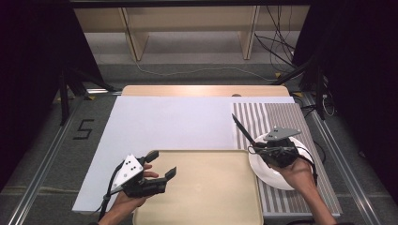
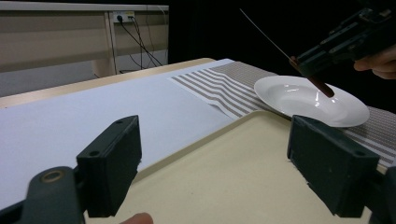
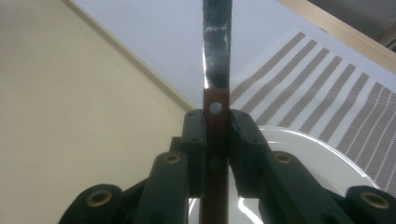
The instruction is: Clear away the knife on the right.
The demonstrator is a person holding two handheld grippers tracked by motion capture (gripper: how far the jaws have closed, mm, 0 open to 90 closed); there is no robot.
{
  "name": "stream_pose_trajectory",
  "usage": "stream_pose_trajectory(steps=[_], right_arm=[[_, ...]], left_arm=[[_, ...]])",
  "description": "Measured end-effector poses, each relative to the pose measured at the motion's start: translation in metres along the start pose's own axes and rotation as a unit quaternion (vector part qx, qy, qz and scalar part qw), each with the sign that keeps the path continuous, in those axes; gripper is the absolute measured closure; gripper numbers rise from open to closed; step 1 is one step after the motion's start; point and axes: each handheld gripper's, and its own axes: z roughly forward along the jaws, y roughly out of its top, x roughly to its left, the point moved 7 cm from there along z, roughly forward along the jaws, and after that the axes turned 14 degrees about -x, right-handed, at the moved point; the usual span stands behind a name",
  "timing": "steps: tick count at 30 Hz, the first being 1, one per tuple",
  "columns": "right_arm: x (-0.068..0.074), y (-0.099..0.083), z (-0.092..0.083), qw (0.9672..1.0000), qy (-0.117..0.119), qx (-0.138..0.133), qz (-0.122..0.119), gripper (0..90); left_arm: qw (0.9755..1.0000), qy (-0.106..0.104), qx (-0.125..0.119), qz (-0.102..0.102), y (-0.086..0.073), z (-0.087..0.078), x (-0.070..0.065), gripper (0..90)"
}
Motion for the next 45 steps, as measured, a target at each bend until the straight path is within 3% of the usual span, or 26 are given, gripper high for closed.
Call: stream_pose_trajectory(steps=[3, 20, 21, 31, 45], right_arm=[[0.006, -0.002, -0.003, 0.9998, 0.013, -0.002, 0.012, 77.7], [0.037, -0.012, -0.013, 0.9984, 0.045, -0.009, 0.032, 77.7], [0.042, -0.013, -0.013, 0.9977, 0.056, -0.005, 0.038, 77.7], [0.056, -0.018, -0.012, 0.9952, 0.08, 0.007, 0.056, 77.7], [0.083, -0.036, -0.007, 0.9904, 0.108, 0.055, 0.068, 77.7]], left_arm=[[1.0, 0.001, 0.0, 0.0, 0.0, 0.0, 0.0, 17.4], [1.0, 0.002, 0.0, 0.0, -0.001, 0.0, 0.001, 17.4], [1.0, 0.002, 0.0, 0.0, -0.001, 0.0, 0.0, 17.4], [1.0, 0.002, 0.0, 0.0, -0.001, 0.0, 0.001, 17.4], [1.0, 0.003, 0.003, 0.003, -0.002, 0.0, 0.001, 17.4]])
